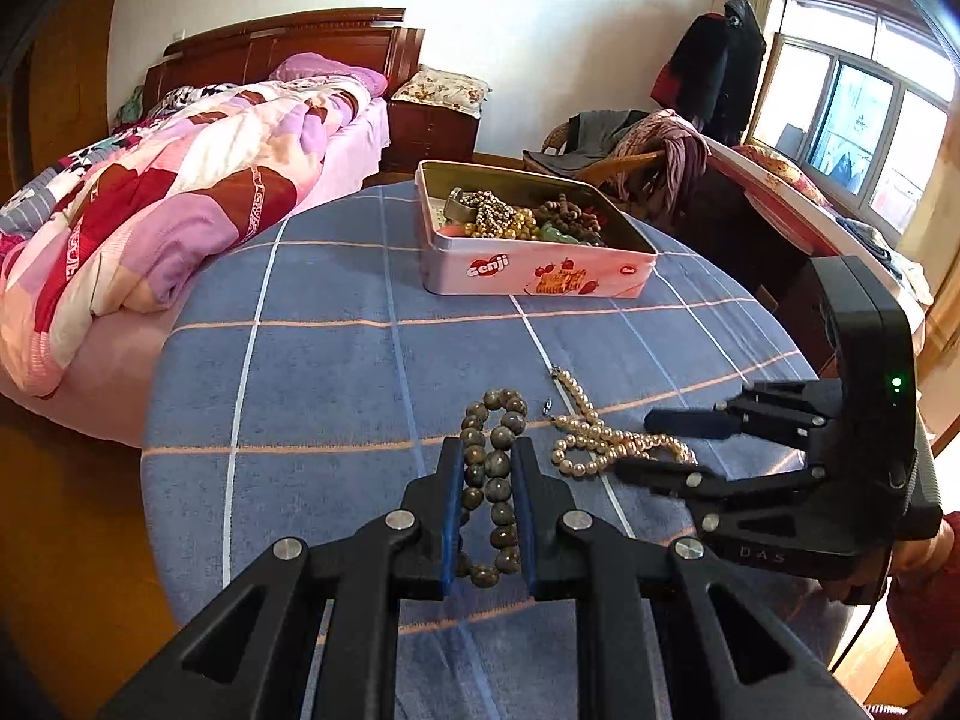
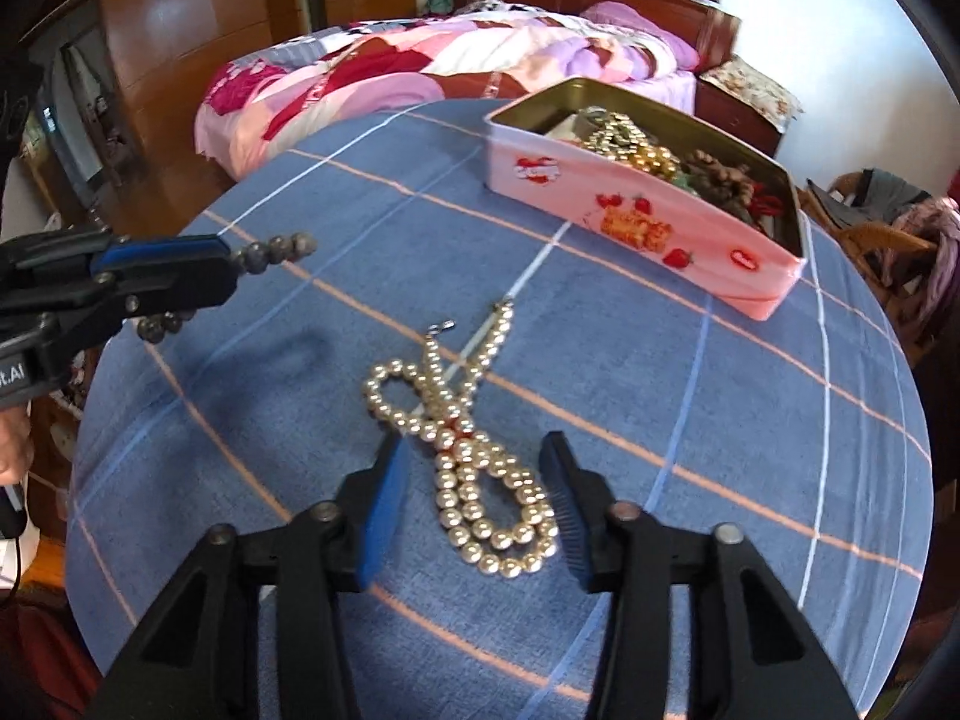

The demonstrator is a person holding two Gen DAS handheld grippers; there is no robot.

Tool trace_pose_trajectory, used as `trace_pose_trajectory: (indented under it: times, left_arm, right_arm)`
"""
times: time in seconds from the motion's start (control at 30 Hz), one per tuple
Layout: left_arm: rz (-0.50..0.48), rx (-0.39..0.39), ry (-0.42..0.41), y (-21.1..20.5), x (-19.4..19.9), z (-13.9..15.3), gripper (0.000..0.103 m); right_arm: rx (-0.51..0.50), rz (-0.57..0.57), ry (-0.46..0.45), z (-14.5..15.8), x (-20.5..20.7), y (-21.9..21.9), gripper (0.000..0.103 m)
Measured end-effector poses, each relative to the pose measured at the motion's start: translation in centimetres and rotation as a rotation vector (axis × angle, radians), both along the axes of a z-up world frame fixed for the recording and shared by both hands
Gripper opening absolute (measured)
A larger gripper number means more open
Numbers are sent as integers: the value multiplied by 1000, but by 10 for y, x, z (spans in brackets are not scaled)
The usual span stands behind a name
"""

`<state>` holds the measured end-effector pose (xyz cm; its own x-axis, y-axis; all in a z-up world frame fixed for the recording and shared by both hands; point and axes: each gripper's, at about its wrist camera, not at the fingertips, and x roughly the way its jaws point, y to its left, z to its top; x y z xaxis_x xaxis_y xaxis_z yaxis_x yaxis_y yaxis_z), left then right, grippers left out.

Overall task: Organize jewelry
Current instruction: 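Grasp the dark grey bead bracelet with the left tool while the right tool grasps the pearl strand, then carry the grey beads and pearl strand into the pink tin and open both tools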

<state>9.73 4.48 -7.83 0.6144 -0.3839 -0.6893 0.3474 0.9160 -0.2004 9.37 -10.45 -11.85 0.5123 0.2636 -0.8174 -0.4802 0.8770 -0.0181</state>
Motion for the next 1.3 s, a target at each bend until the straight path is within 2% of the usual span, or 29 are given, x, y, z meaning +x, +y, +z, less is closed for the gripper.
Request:
trace_pose_trajectory:
  times: [0.07,0.13,0.37,0.5,0.67,0.97,1.3]
  left_arm:
    - [5,-11,1,0,1,1,15]
    - [5,-16,-4,1,1,3,15]
    - [22,-41,-3,4,2,4,15]
    - [25,-43,-12,2,4,7,15]
    - [36,-54,-26,-3,6,12,15]
    - [27,-15,-75,-24,11,29,15]
    - [19,20,-118,-47,22,46,15]
  right_arm:
    - [7,-20,20,2,1,-1,15]
    - [36,-44,32,2,2,-5,15]
    - [275,-203,95,7,7,-34,13]
    - [394,-275,82,21,0,-51,13]
    - [421,-330,17,40,-14,-61,13]
    - [366,-378,-151,80,-26,-65,13]
    - [363,-393,-208,95,-25,-69,13]
